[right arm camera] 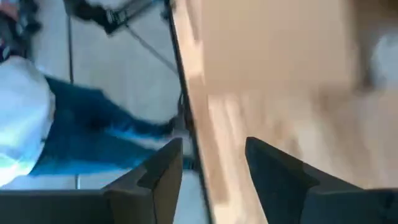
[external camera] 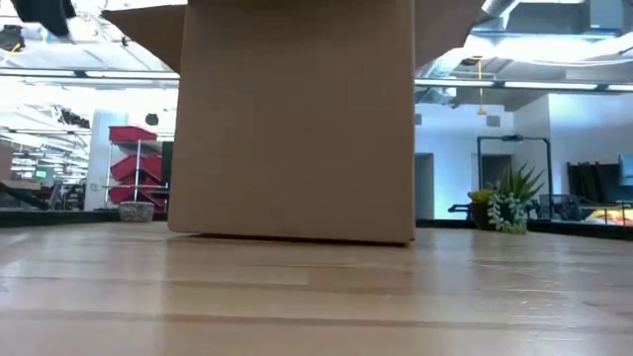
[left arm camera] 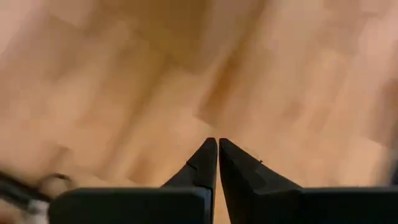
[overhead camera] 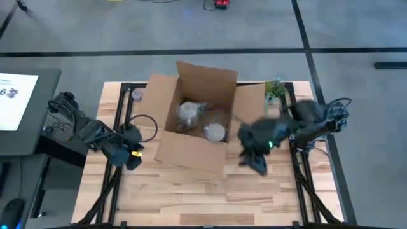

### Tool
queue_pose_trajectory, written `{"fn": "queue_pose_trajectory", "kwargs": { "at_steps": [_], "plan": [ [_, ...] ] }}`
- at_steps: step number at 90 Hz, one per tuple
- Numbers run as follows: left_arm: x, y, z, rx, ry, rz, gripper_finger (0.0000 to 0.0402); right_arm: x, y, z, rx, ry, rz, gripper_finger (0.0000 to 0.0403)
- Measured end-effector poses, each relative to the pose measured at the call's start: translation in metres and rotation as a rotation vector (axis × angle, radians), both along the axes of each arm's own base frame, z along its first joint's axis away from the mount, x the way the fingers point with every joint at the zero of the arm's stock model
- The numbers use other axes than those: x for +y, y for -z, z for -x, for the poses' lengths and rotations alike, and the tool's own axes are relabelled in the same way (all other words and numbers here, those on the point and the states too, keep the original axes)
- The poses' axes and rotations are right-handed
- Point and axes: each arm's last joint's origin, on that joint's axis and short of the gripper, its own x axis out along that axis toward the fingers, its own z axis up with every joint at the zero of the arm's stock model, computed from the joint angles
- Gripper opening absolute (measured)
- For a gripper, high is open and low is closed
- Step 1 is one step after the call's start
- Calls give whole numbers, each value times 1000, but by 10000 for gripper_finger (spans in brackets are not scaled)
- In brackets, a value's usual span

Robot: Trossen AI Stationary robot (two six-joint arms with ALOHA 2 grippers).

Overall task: Wrap mug
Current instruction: Close the cardboard box

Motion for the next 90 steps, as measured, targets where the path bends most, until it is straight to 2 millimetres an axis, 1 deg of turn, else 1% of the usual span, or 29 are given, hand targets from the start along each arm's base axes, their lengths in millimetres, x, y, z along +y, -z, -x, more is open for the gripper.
{"fn": "queue_pose_trajectory", "kwargs": {
  "at_steps": [7, 18, 26, 32, 39, 47, 57, 63, 73, 81, 90],
  "plan": [
    [3, 10, 1, 0, -19, -85, 0, 23, 17, 3, 120, 40, -6, 146],
    [7, 26, 2, 11, -86, -154, 0, 52, 54, 8, 328, 118, 29, 126],
    [13, 34, 5, 27, -161, -192, 0, 68, 81, 19, 454, 189, 84, 113],
    [18, 40, 8, 45, -219, -225, 0, 79, 100, 30, 506, 262, 150, 106],
    [23, 42, 10, 59, -278, -258, 0, 88, 119, 43, 509, 374, 242, 100],
    [26, 41, 10, 20, -304, -289, 0, 92, 137, 58, 456, 531, 339, 95],
    [25, 32, 5, -72, -285, -310, 0, 93, 158, 64, 321, 694, 428, 92],
    [22, 25, -1, -126, -250, -315, 0, 90, 163, 64, 229, 754, 469, 91],
    [15, 12, -13, -213, -162, -310, 0, 85, 162, 58, 86, 790, 517, 91],
    [9, -1, -22, -291, -90, -316, 0, 78, 156, 53, 19, 774, 558, 91],
    [4, -17, -34, -393, -43, -313, 0, 69, 143, 49, -42, 748, 591, 91]
  ]
}}
